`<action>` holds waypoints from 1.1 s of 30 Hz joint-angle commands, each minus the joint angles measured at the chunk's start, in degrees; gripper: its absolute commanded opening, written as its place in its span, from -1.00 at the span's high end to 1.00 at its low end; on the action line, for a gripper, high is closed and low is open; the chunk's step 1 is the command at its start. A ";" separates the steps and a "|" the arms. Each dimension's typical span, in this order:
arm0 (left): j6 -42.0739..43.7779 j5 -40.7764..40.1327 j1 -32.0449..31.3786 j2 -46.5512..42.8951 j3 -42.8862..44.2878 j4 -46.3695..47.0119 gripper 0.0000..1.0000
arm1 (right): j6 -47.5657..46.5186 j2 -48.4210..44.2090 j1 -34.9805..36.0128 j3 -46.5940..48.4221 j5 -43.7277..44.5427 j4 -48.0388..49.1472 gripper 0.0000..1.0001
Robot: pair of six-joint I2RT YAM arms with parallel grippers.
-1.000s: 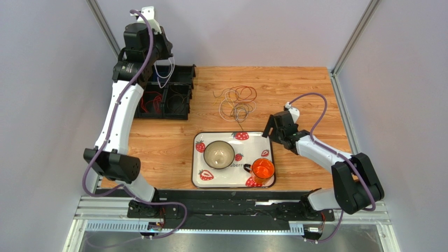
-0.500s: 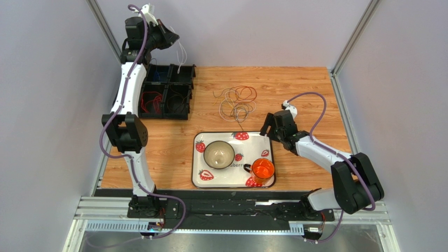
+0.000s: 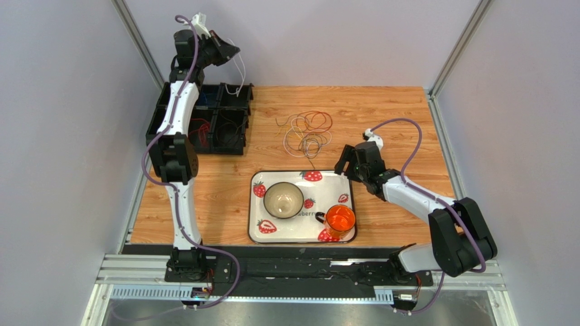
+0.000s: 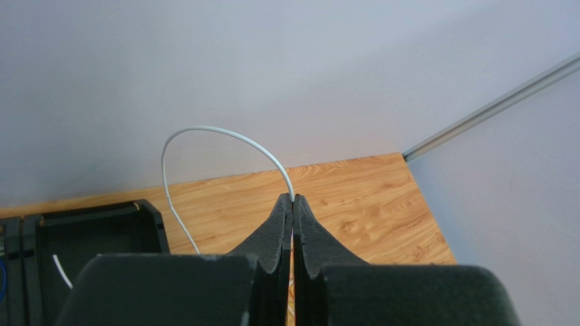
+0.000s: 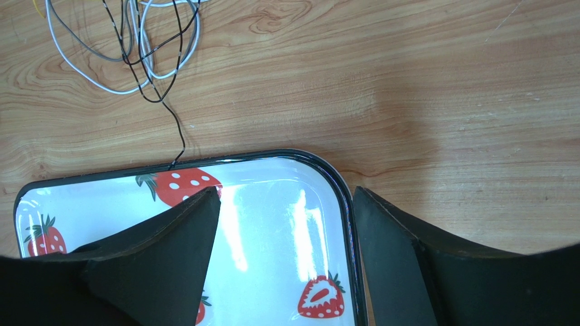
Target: Untangle the cables
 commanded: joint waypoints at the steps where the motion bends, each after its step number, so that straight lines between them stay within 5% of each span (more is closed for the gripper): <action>1: -3.01 1.19 1.02 3.12 4.97 3.73 1.00 | -0.93 0.25 -0.31 0.04 -0.52 2.92 -0.51; 24: 4.02 -4.43 1.46 6.72 1.20 -3.03 1.00 | -1.19 1.13 -0.31 0.57 -1.31 3.00 -0.47; 33: 8.32 -16.29 1.03 7.60 1.02 -11.46 1.00 | -1.28 1.39 -0.30 0.66 -1.40 3.00 -0.46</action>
